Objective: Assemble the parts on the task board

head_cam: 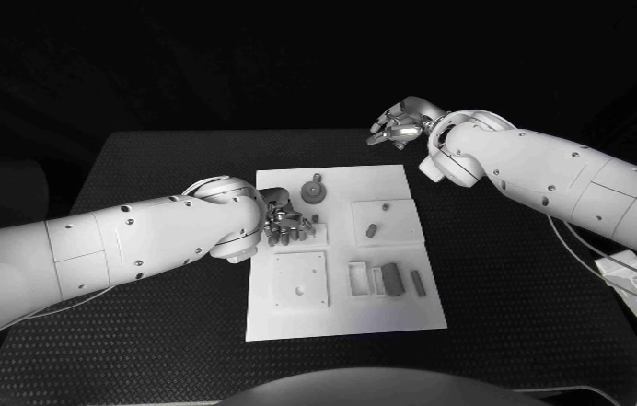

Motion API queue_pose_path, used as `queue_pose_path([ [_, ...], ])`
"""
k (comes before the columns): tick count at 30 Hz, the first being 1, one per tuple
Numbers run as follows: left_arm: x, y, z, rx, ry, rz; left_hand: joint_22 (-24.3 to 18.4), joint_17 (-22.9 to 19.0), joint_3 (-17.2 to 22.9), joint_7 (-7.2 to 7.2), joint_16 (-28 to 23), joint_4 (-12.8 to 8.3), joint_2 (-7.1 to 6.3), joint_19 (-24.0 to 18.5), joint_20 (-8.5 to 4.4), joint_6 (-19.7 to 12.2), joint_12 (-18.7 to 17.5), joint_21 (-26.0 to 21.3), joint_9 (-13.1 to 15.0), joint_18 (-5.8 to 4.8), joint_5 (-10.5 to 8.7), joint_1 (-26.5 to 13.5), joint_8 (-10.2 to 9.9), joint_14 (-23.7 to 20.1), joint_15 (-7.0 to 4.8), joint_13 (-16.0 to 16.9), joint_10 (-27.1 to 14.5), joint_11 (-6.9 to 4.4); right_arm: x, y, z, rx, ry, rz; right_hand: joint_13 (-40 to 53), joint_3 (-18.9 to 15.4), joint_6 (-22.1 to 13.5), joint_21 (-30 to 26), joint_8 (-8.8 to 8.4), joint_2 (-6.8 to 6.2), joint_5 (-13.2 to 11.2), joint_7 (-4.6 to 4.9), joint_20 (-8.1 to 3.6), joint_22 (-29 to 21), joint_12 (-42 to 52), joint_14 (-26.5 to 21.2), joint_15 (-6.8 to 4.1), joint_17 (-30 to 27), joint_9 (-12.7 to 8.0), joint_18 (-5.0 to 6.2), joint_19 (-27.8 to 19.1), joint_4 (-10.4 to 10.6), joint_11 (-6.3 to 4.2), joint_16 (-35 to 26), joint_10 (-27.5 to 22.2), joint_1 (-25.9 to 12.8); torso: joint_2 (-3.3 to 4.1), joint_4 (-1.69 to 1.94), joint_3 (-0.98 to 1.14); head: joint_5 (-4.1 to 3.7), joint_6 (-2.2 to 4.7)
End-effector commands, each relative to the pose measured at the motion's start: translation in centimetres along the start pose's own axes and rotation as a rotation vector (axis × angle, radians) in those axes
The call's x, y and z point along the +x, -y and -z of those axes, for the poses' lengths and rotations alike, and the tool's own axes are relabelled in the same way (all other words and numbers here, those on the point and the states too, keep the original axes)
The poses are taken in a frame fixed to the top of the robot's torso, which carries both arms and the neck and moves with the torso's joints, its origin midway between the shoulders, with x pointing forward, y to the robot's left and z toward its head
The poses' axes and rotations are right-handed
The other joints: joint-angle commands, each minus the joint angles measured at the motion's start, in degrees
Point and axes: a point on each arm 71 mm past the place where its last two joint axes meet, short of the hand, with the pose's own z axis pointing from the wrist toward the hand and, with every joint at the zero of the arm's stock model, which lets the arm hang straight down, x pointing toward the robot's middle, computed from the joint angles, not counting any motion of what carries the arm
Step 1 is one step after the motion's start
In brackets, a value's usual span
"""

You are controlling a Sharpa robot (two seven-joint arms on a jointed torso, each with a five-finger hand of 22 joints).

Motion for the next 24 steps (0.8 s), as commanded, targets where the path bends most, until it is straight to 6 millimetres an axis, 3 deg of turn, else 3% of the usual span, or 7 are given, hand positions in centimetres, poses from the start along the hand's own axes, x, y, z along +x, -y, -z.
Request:
queue_pose_path([
  [1, 0.14, 0.21, -0.03, 0.009, -0.019, -0.006, 0.2, 0.1, 0.0, -0.02, 0.4, -0.5, 0.86, 0.1, -0.48, 0.4, 0.2, 0.4, -0.1, -0.53, 0.32, 0.2, 0.4, 0.3, -0.37, 0.2, 0.4, 0.03, 0.11, -0.04, 0.00, -0.004, -0.012, 0.000, -0.1, 0.0, -0.6, -0.2, -0.34, 0.14, -0.2, 0.55, 0.02, 0.8, 0.3, -0.1, 0.25, -0.1, -0.1, 0.38, -0.3, 0.3, 0.35, -0.2, -0.2, -0.6, -0.01, -0.01, 0.00, 0.03, -0.02],
  [7, 0.14, 0.34, -0.13, 0.009, -0.020, -0.006, 0.7, 0.6, 0.1, -0.19, 0.6, -2.1, 1.75, 0.4, -0.91, 0.8, 0.4, 0.5, -0.2, -0.83, 0.76, 1.2, 0.6, 0.6, -0.57, 0.7, 0.8, -0.16, 0.16, -0.08, -0.01, -0.005, -0.014, 0.000, -0.1, 0.0, -0.6, -0.2, -0.33, 0.16, -0.2, 0.56, 0.03, 0.8, 0.3, -0.1, 0.26, -0.1, -0.1, 0.38, -0.3, 0.3, 0.36, -0.2, -0.2, -0.6, 0.01, -0.02, 0.01, -0.01, -0.04],
  [9, 0.10, 0.39, -0.22, 0.010, -0.018, -0.012, 1.0, 0.7, 0.4, -0.21, 0.6, -3.8, 0.89, 0.6, -1.07, 0.9, 0.4, 0.6, -0.2, -0.98, 0.54, 2.9, 0.7, 0.7, -0.65, 1.0, 0.8, -0.19, 0.15, -0.07, -0.01, -0.005, -0.014, 0.000, -0.1, 0.0, -0.6, -0.2, -0.32, 0.17, -0.2, 0.56, 0.03, 0.8, 0.3, -0.1, 0.26, -0.1, -0.1, 0.38, -0.3, 0.3, 0.36, -0.2, -0.2, -0.6, 0.03, -0.02, 0.01, 0.00, -0.07],
  [12, 0.14, 0.39, -0.35, 0.008, -0.016, -0.011, 1.1, 0.8, 0.4, -0.24, 0.6, -3.7, 0.41, 0.8, -1.15, 1.1, 0.3, 0.6, -0.3, -1.09, 0.45, 3.0, 0.8, 0.8, -0.66, 1.1, 1.0, -0.22, 0.17, -0.09, -0.01, -0.005, -0.015, 0.000, -0.1, 0.0, -0.6, -0.2, -0.32, 0.19, -0.2, 0.56, 0.03, 0.8, 0.3, -0.1, 0.26, -0.1, -0.1, 0.38, -0.3, 0.3, 0.36, -0.2, -0.2, -0.7, 0.02, -0.02, 0.01, -0.01, -0.08],
  [24, 0.34, 0.48, -0.66, 0.007, -0.022, -0.012, 1.5, 1.1, 0.4, -0.59, 0.8, -3.0, 0.65, 1.5, -1.52, 1.8, 0.6, 0.7, -0.3, -1.13, 0.49, 2.7, 1.2, 1.6, -0.95, 1.6, 1.7, -0.57, 0.18, -0.09, -0.02, -0.006, -0.014, 0.000, -0.1, 0.0, -0.6, -0.2, -0.30, 0.21, -0.2, 0.57, 0.04, 0.8, 0.4, -0.1, 0.28, -0.1, -0.1, 0.38, -0.3, 0.3, 0.37, -0.1, -0.2, -0.7, 0.02, -0.03, 0.04, -0.13, -0.24],
])
